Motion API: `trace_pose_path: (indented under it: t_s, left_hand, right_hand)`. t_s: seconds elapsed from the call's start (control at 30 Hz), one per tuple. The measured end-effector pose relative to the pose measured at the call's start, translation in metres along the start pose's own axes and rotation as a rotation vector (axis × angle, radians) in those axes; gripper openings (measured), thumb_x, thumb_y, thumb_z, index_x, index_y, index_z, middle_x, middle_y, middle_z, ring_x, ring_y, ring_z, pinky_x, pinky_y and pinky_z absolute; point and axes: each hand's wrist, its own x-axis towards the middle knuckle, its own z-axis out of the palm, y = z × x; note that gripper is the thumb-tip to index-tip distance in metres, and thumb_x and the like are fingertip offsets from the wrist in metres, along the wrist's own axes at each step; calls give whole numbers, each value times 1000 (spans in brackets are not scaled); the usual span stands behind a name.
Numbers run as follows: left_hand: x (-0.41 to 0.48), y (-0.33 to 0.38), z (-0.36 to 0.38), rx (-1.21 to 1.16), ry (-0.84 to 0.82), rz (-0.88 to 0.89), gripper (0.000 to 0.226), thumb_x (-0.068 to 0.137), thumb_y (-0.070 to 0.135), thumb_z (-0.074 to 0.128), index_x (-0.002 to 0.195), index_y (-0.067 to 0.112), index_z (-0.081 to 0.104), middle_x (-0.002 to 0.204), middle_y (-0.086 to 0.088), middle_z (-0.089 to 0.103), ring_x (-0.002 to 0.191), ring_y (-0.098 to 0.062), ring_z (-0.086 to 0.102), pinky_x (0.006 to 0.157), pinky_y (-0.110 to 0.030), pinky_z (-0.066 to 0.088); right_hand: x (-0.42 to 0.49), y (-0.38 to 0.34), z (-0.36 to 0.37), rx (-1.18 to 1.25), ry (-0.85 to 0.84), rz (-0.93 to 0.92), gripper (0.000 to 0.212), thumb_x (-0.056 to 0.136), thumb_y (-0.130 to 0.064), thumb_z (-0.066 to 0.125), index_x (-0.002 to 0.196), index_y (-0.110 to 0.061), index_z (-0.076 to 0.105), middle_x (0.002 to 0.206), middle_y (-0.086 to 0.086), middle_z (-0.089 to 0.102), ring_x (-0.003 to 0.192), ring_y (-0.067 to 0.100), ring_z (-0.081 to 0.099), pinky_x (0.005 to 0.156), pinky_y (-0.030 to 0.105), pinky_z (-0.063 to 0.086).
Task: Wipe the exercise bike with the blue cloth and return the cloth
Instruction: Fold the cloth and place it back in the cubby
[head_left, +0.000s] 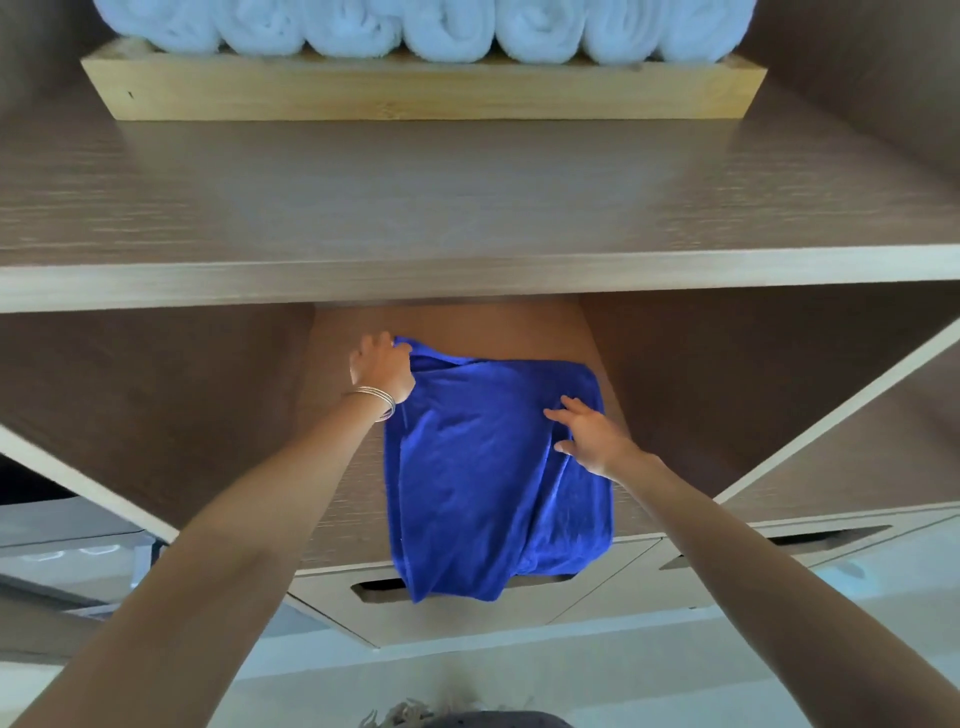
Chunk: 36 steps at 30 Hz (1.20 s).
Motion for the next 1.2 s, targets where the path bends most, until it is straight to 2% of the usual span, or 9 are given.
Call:
trace_pose_path:
  t_s: [0.17,0.3,0.43,0.7,0.83,0.97,1.03,1.1,1.2]
  left_hand:
    - [-8,12,4,35,142,63,27,90,17,52,115,15,61,123,-12,50,115,-32,45,92,-40,40]
    - [-12,4,3,-146,-66,-27,34,95,28,50,124,10,53,129,-15,48,115,-34,52,89,-44,46]
    - [-7,0,-6,-201,-135,16,26,94,24,53,104,2,62,116,-19,60,110,-33,54,87,-43,47]
    - [20,-3,-28,-380,92,-118,17,91,9,56,102,-3,60,112,-26,61,105,-43,57,82,-41,46]
    - [14,8,-26,-231,19,5,43,88,17,63,127,2,49,132,-21,46,121,-39,46,98,-43,40]
    - [-28,32,-17,-163,37,199,42,92,30,54,128,9,51,134,-14,48,122,-34,44,99,-40,38]
    - [-59,37,-3,-184,-240,233,68,88,52,54,139,10,39,146,-13,38,134,-35,35,107,-41,34]
    - [-81,34,10,-100,-480,266,98,78,66,57,150,15,14,159,-14,8,145,-39,7,116,-46,19]
    - [-85,24,16,-13,-487,316,110,73,66,62,151,25,-4,158,-9,-17,145,-36,-14,117,-51,5]
  right_hand:
    - [0,0,-4,-7,-9,9,57,93,-18,54,144,-20,29,157,10,12,145,24,9,114,33,17]
    - [1,0,-5,2,-14,3,58,92,-17,55,144,-19,30,157,11,13,145,25,9,114,34,16]
    - [4,1,-4,39,-6,12,56,93,-14,55,143,-16,32,157,11,13,145,26,10,114,33,16]
    - [28,-2,-14,-79,-16,44,63,94,-5,49,147,-16,17,158,11,5,145,28,2,117,37,15]
    - [23,-7,-14,-88,145,47,57,93,-8,51,144,-22,29,156,2,15,144,23,12,110,37,33]
    - [-7,-4,-6,56,202,79,34,94,-16,52,128,-14,53,144,4,42,130,21,42,102,32,39]
    - [-18,-2,-1,25,67,42,44,94,-22,52,136,-11,43,151,5,32,137,21,33,109,31,31]
    - [-20,-1,-1,6,-28,0,54,96,-23,49,144,-10,29,156,5,16,143,20,16,114,31,19]
    - [-8,-3,-8,-29,-89,0,55,98,-16,43,147,-10,18,158,7,5,145,21,4,116,31,11]
